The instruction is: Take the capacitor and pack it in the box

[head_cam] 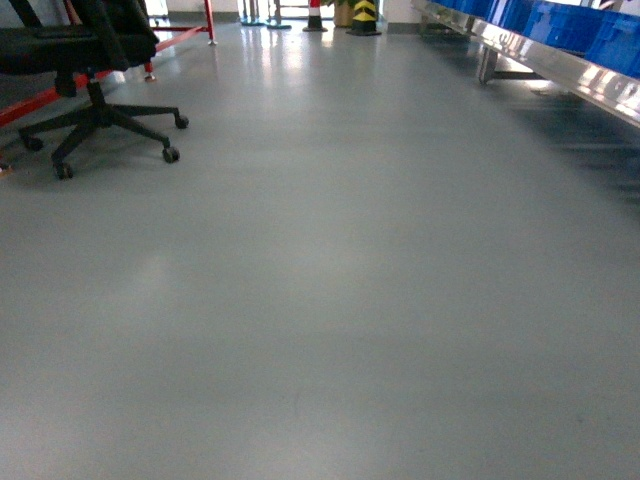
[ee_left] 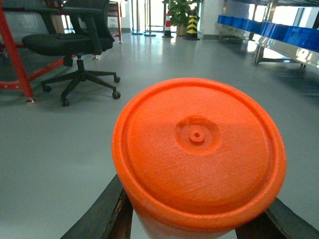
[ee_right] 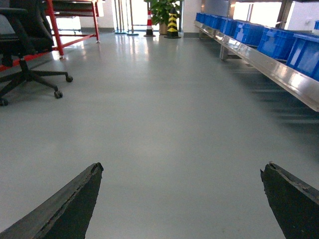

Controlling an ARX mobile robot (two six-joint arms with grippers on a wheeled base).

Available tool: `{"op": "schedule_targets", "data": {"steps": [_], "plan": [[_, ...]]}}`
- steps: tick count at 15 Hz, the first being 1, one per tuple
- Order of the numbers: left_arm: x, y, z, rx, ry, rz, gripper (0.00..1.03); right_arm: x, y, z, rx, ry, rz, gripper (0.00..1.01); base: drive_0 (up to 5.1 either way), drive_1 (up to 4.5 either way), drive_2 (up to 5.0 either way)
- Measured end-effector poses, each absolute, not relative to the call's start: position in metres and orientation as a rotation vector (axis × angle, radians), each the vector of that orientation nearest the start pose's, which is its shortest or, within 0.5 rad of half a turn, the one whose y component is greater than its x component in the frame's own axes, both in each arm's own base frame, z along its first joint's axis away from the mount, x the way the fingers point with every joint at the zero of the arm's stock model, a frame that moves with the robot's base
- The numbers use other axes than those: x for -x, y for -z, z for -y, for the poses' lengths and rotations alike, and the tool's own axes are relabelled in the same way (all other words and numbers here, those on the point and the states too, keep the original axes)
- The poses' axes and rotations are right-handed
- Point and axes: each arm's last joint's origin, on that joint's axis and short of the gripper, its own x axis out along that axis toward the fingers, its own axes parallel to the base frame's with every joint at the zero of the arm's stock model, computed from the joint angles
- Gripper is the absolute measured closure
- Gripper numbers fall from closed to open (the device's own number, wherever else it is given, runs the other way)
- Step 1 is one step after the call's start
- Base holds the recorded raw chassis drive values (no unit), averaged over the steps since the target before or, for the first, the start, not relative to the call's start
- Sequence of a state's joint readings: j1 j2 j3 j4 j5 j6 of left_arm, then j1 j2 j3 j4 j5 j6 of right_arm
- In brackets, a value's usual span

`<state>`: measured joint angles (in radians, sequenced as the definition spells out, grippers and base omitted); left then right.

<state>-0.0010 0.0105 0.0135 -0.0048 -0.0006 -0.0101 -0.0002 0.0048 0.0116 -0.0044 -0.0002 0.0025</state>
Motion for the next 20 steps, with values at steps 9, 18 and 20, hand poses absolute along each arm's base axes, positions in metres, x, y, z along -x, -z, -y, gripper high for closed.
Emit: {"op": "schedule_targets", "data": {"steps": [9, 18, 20], "plan": [[-0.0975, -0.1665, 0.0001, 0.01, 0.0, -0.005, 0.59, -0.0973, -0.1665, 0.0, -0.002, -0.001, 0.001, 0.03, -5.0, 2.44, 2.4], [-0.0975, -0.1666, 0.0001, 0.01, 0.002, -0.004, 0.59, -0.0973, -0.1666, 0.0, -0.002, 0.0, 0.002, 0.03, -4.9, 2.47, 2.5], [-0.0975, -0.1668, 0.0, 0.01, 0.0, -0.002, 0.59, -0.0973, -0.1664, 0.0, -0.002, 0.0, 0.0, 0.03, -5.0, 2.33, 2.3]]}}
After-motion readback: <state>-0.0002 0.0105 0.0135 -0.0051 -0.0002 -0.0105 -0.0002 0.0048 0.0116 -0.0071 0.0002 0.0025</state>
